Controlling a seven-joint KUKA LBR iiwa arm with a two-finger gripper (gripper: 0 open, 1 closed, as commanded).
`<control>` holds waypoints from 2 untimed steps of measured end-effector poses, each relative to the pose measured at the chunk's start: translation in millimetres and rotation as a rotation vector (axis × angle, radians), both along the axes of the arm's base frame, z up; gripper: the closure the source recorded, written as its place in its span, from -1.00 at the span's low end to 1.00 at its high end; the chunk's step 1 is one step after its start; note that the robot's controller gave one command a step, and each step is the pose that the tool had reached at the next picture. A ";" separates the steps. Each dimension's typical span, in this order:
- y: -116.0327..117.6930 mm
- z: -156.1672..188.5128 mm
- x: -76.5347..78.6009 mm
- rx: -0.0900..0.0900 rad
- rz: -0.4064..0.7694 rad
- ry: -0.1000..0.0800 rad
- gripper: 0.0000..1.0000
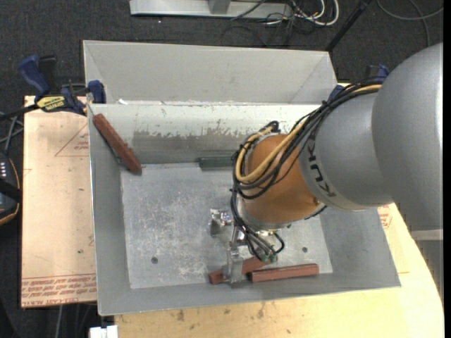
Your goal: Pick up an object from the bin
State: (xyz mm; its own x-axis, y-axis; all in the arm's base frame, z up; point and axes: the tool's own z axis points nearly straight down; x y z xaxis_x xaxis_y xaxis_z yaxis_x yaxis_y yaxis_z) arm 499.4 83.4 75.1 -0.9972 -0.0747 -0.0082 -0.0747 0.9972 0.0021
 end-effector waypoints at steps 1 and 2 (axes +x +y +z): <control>-12.2 20.5 -12.8 -0.002 0.247 0.002 -1.00; -53.8 -1.2 -6.3 -0.005 0.676 -0.008 1.00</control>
Offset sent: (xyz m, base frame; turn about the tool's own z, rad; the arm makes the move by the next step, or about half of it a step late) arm -0.0105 -0.0553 -0.0036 -0.6817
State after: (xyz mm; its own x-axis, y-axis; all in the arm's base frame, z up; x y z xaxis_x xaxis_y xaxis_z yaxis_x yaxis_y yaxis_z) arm 493.1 29.7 74.0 -0.7311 -0.6822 -0.0132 -0.6822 0.7312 -0.0054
